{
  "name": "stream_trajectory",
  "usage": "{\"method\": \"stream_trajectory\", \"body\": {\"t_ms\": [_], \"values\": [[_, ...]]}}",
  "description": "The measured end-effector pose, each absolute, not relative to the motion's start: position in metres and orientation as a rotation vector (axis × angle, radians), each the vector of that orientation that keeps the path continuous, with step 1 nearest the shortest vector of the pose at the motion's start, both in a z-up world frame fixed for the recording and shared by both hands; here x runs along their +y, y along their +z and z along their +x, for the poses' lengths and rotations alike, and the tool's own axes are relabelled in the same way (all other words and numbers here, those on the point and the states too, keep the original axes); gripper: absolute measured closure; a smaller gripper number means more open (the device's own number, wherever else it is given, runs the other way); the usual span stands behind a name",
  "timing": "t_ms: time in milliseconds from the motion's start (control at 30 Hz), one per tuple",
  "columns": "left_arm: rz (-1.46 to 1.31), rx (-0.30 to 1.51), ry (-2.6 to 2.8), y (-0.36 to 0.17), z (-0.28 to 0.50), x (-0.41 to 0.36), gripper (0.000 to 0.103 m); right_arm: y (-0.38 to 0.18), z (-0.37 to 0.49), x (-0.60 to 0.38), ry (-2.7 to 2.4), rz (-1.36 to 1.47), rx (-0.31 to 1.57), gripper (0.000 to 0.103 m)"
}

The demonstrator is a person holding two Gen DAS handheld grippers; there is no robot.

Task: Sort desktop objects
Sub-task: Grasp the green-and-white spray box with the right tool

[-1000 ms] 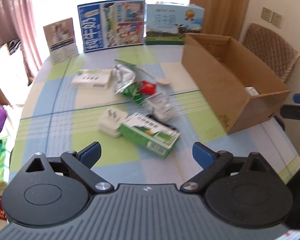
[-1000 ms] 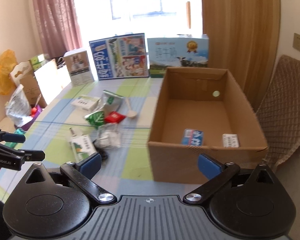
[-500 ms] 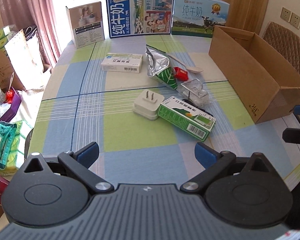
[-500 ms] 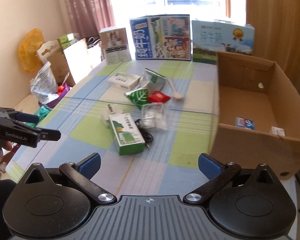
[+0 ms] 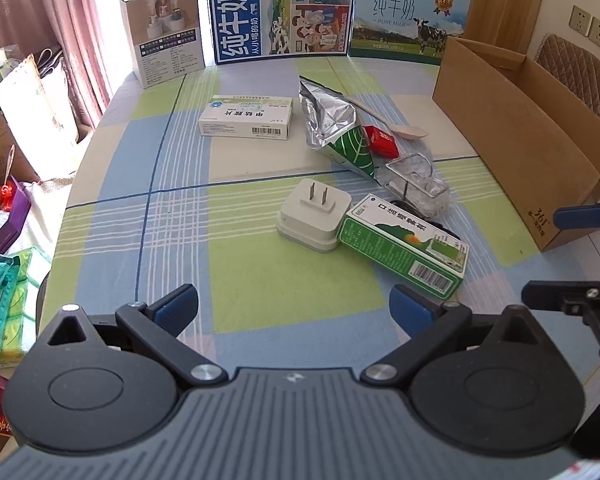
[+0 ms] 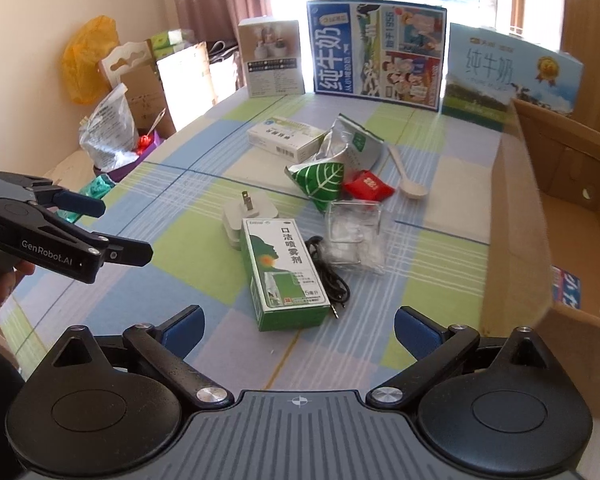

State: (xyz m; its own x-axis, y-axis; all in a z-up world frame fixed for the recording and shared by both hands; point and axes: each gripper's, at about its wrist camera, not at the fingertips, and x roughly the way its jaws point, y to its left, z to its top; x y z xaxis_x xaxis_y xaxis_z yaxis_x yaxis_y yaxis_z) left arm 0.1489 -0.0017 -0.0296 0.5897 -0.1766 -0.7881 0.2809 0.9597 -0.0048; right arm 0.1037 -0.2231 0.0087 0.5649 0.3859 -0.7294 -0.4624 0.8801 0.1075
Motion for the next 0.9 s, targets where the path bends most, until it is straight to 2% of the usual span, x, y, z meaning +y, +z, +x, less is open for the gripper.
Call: {"method": "stream_trajectory", "body": {"t_ms": [367,500,733,800,900], "values": [[0.103,0.915,-0.279,-0.066,0.182,0.001,0.003,-0.028,0.142,-0.206,0.571,-0.138,0.879,0.019],[0.075,0.918,-0.265,-0.078,0.186,0.005,0.003,-0.037,0.153,-0.204,0.582,-0.137,0.891,0.028],[0.027,0.933,-0.268,-0.091,0.189,0.007,0.003,-0.050,0.166,-0.197,0.602,-0.152,0.911,0.035],[0.029,0.932,-0.275,-0.092,0.190,0.006,0.003,-0.051,0.166,-0.196,0.609,-0.155,0.909,0.042],[0.036,0.927,-0.282,-0.094,0.191,0.005,0.003,-0.051,0.166,-0.192,0.613,-0.173,0.901,0.045]]}}
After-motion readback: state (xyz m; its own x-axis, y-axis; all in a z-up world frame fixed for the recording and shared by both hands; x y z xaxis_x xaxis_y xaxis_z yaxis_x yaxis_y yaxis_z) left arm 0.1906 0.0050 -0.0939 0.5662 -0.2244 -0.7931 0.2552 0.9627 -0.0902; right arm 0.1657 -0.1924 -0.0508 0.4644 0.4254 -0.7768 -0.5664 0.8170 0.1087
